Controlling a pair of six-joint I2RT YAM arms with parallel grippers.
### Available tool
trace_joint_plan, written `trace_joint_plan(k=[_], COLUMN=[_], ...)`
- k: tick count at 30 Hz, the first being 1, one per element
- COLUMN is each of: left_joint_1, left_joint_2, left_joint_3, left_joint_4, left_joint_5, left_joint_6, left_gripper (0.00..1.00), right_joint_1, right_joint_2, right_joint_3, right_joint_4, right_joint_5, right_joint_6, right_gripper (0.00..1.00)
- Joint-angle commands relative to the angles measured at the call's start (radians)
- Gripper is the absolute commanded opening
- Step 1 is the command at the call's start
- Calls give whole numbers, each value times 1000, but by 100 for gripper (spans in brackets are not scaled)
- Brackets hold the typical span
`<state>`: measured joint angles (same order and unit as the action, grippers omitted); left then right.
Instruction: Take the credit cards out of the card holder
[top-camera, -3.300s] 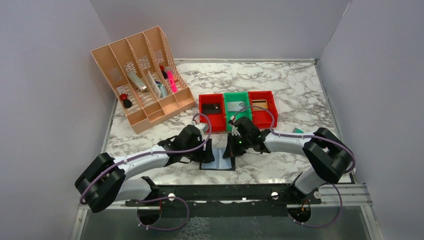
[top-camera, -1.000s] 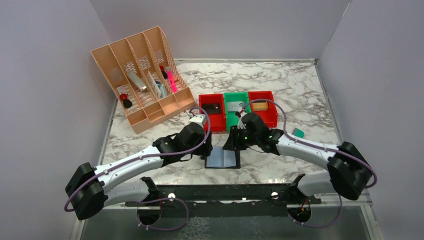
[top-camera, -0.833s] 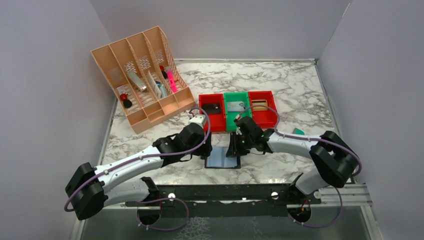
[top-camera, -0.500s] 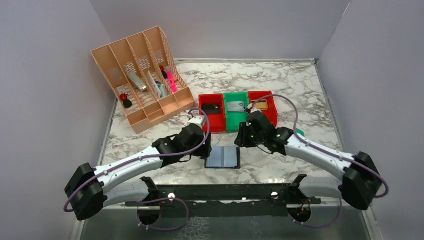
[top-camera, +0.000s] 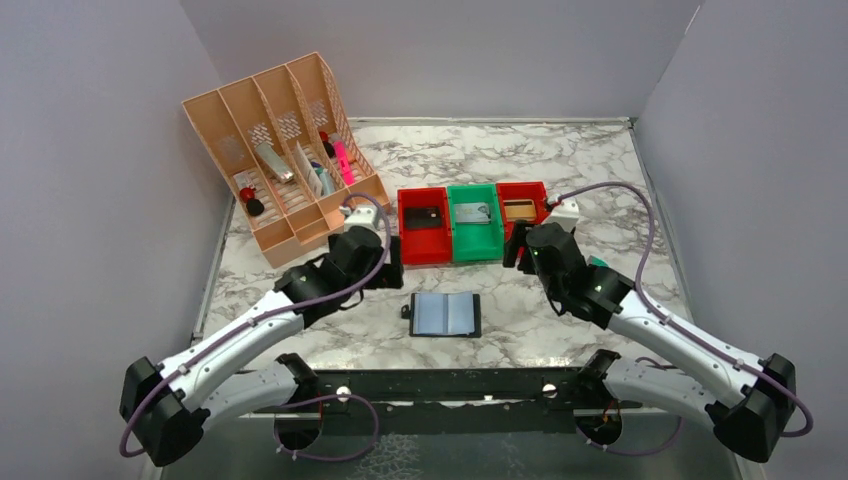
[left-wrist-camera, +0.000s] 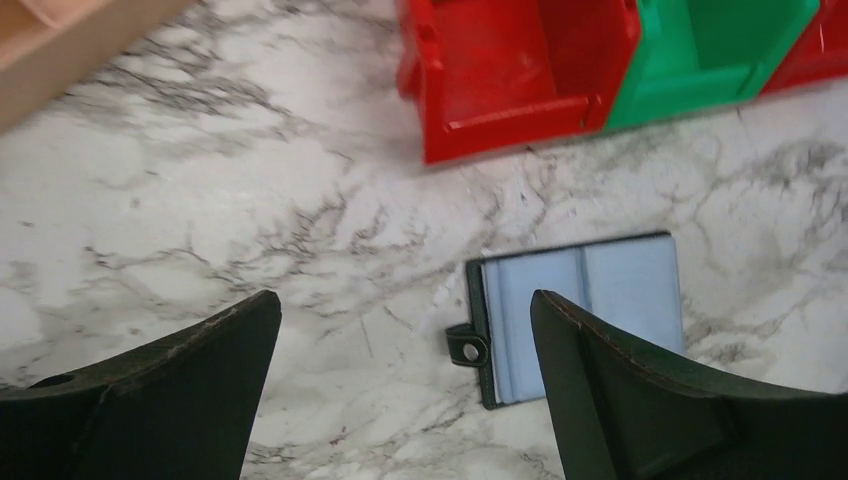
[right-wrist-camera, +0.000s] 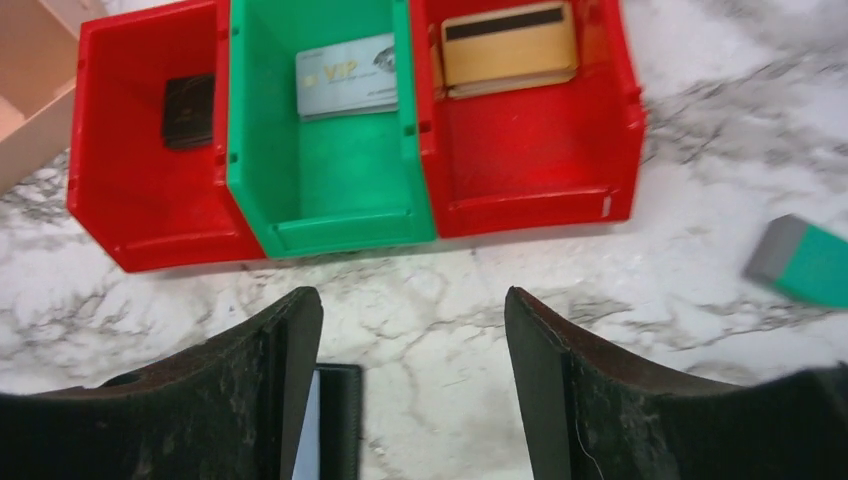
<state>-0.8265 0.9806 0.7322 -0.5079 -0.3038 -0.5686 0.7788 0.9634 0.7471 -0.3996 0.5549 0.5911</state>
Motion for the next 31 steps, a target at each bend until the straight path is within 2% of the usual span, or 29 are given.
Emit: trace_joint_plan(k=[1,3,6,8,14,19,31], left_joint_1=[181,275,400,434,436,435,436], left_joint_2=[-57,-69,-85,-101,-153,-188,-159], left_joint_3=[76,101,125,129,54,10,31], left_joint_4=[-66,-73,-70,-58,-16,-7,16], left_joint_5=[-33,-30,-53,-92,-296,-334,-322], left_joint_6=[94,135,151,151,139,113,189], left_gripper=[99,99,99,99,99,99,99], right_joint_1=[5,5,3,-10,-249,-253,-254], right_joint_2=[-78,-96,-92,-67,-37,-43,-53], right_joint_3=[-14,-13,-5,21,92,121,48], right_joint_4=[66,100,131,114,124,146,226], right_joint_5=[173,195,262,276,-89,-201,-132], right_joint_6=[-122,-175,-215,-211,-207,-269,-270], right_gripper=[79,88,95,97,98,97,100])
